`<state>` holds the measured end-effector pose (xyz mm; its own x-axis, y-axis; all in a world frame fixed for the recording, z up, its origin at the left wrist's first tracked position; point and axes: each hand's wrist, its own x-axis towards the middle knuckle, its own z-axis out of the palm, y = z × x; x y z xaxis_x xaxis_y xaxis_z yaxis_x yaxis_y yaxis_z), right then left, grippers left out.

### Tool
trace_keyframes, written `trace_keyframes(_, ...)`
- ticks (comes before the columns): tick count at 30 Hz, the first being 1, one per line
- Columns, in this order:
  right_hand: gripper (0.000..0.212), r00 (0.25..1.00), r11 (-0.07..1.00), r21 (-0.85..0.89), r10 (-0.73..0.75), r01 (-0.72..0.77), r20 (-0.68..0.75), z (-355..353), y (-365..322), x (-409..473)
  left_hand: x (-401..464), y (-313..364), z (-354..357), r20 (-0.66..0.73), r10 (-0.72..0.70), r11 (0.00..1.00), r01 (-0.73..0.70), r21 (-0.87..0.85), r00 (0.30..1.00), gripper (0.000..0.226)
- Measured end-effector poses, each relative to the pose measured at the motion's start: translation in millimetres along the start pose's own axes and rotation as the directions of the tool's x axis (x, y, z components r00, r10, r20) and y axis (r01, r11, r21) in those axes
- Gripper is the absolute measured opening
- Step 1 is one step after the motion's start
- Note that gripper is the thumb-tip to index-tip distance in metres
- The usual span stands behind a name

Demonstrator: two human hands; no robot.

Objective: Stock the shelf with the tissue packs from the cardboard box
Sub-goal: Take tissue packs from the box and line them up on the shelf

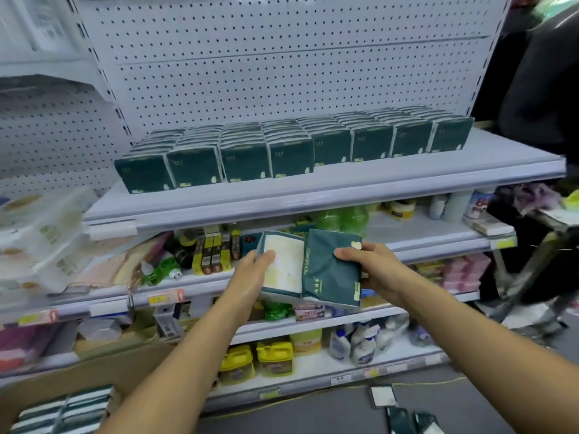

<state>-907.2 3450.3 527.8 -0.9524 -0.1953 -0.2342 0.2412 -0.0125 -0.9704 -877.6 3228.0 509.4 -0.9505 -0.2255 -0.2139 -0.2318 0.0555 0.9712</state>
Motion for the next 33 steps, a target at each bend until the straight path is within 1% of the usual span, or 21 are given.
trace_keyframes(2, 0.022, 0.999, 0.998, 0.061, -0.031, 0.032, -0.016, -15, -11, 6, 6, 18, 8, -0.017, 0.048, 0.999, -0.048, 0.012, 0.999, 0.018)
trace_keyframes(4, 0.028, 0.997, 0.991, 0.118, -0.066, 0.069, -0.026, -30, -20, 13, 14, 35, 13, -0.033, 0.079, 0.997, -0.08, -0.005, 0.996, 0.023)
trace_keyframes(5, 0.029, 0.996, 0.988, 0.131, -0.083, 0.086, -0.027, -37, -24, 15, 19, 42, 14, -0.052, 0.092, 0.995, -0.093, -0.017, 0.994, 0.022)
trace_keyframes(8, 0.019, 0.99, 0.978, 0.156, -0.131, 0.138, -0.056, -55, -38, 30, 35, 61, 19, -0.074, 0.12, 0.992, -0.123, -0.03, 0.99, 0.013)
trace_keyframes(10, 0.014, 0.98, 0.966, 0.182, -0.167, 0.185, -0.112, -64, -49, 47, 46, 72, 23, -0.071, 0.141, 0.99, -0.143, -0.012, 0.987, 0.015)
trace_keyframes(12, 0.015, 0.96, 0.951, 0.186, -0.216, 0.248, -0.178, -70, -65, 70, 62, 84, 26, -0.07, 0.177, 0.984, -0.178, -0.01, 0.982, 0.017)
trace_keyframes(14, 0.019, 0.93, 0.939, 0.141, -0.276, 0.315, -0.241, -73, -83, 97, 80, 97, 27, -0.071, 0.209, 0.978, -0.21, 0.0, 0.975, 0.018)
trace_keyframes(17, 0.031, 0.879, 0.928, -0.023, -0.359, 0.371, -0.315, -74, -104, 141, 107, 115, 27, -0.059, 0.254, 0.967, -0.253, 0.023, 0.965, 0.019)
trace_keyframes(19, 0.034, 0.863, 0.922, -0.165, -0.386, 0.35, -0.327, -76, -112, 171, 124, 124, 27, -0.047, 0.257, 0.966, -0.255, 0.041, 0.965, 0.018)
trace_keyframes(21, 0.033, 0.875, 0.908, -0.293, -0.383, 0.298, -0.295, -77, -113, 194, 138, 128, 28, -0.029, 0.246, 0.968, -0.244, 0.059, 0.969, 0.019)
trace_keyframes(23, 0.029, 0.877, 0.882, -0.392, -0.387, 0.263, -0.283, -77, -113, 208, 150, 131, 29, 0.001, 0.236, 0.968, -0.235, 0.083, 0.972, 0.02)
trace_keyframes(25, 0.023, 0.86, 0.847, -0.469, -0.416, 0.249, -0.295, -78, -113, 217, 160, 132, 29, 0.028, 0.21, 0.973, -0.212, 0.087, 0.977, 0.021)
trace_keyframes(28, 0.02, 0.863, 0.812, -0.537, -0.425, 0.229, -0.274, -78, -112, 231, 170, 131, 30, 0.058, 0.185, 0.98, -0.189, 0.065, 0.981, 0.022)
trace_keyframes(33, 0.014, 0.872, 0.792, -0.557, -0.434, 0.249, -0.227, -76, -114, 255, 175, 132, 37, 0.054, 0.166, 0.984, -0.168, 0.05, 0.985, 0.024)
